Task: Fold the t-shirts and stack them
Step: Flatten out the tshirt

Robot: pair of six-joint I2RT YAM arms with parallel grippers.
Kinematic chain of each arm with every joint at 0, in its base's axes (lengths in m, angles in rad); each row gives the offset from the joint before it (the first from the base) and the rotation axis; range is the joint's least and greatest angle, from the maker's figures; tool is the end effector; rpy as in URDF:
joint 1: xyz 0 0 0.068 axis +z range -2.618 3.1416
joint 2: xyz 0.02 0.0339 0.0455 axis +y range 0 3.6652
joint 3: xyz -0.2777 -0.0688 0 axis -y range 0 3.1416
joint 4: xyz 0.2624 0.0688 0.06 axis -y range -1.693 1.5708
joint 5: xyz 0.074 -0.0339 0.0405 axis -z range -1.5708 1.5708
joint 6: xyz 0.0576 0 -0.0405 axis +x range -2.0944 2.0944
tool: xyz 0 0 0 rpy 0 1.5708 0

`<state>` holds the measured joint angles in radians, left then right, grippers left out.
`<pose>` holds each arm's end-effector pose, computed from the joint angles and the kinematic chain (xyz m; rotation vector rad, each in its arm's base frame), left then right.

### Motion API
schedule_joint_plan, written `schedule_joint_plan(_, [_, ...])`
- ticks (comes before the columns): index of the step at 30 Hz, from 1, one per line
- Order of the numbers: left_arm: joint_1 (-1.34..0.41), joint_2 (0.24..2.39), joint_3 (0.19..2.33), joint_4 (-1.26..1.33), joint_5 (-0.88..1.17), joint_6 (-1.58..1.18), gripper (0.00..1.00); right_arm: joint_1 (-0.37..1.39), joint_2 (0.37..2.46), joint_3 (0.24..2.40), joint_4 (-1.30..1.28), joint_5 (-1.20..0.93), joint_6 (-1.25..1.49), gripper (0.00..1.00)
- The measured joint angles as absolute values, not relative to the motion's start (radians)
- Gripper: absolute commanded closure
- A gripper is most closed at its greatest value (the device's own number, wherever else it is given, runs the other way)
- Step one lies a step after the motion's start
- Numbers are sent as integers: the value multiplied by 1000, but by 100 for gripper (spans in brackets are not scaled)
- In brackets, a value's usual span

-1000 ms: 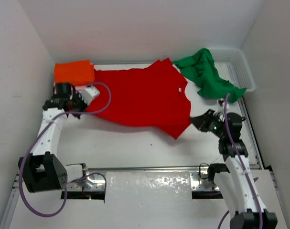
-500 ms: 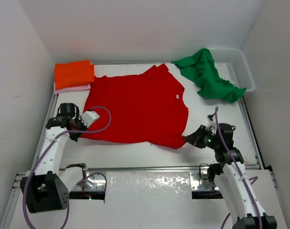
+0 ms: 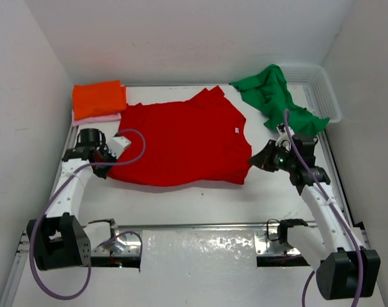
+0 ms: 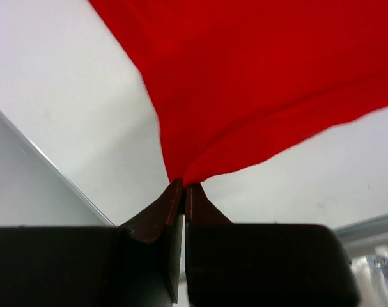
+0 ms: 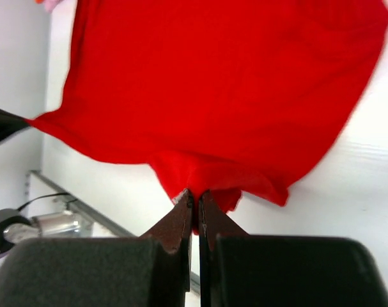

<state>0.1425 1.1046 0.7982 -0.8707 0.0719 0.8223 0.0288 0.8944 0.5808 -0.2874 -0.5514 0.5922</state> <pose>0.2123 0.0263 0.2182 0.9372 2.5909 0.1671 0.2148 0.0364 0.2366 0.2968 2.2059 0.9474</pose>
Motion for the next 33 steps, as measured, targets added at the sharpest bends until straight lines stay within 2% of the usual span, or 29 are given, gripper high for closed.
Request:
schedule_joint_plan(7, [143, 1261, 1009, -802, 170, 764, 100, 22, 876, 685, -472, -437, 505, 100])
schedule_joint_plan(14, [143, 1244, 946, -810, 209, 767, 100, 22, 727, 602, -657, -387, 518, 100])
schedule_joint_plan(17, [134, 1320, 979, -807, 228, 756, 100, 22, 823, 611, -610, -395, 533, 100])
schedule_joint_plan(19, [115, 1466, 1129, -816, 230, 727, 100, 22, 1048, 746, -613, -395, 523, 100])
schedule_joint_plan(21, [91, 1657, 1390, -817, 229, 677, 100, 20, 1358, 1036, -632, -394, 511, 100])
schedule_joint_plan(22, [76, 1794, 1611, -791, 232, 635, 100, 18, 1526, 1224, -610, -396, 508, 100])
schedule_joint_plan(24, [62, 1973, 1895, -752, 228, 571, 100, 4, 1824, 1595, -582, -408, 535, 100])
schedule_joint_plan(25, [53, 2093, 2101, -725, 221, 521, 100, -10, 1969, 1790, -563, -420, 577, 100])
schedule_joint_plan(27, [43, 2236, 2380, -684, 201, 460, 100, -55, 2228, 2155, -478, -424, 732, 100])
schedule_joint_plan(28, [38, 2258, 2431, -606, 195, 431, 100, -79, 2305, 2257, -397, -419, 809, 100])
schedule_joint_plan(29, [38, 2214, 2379, -507, 189, 411, 100, -111, 2326, 2270, -268, -401, 880, 100])
schedule_joint_plan(31, [31, 2090, 2262, -420, 194, 386, 100, -179, 2263, 2191, -160, -356, 953, 100])
schedule_joint_plan(33, [27, 2026, 2306, -369, 227, 368, 100, -241, 2177, 2176, -162, -334, 954, 100])
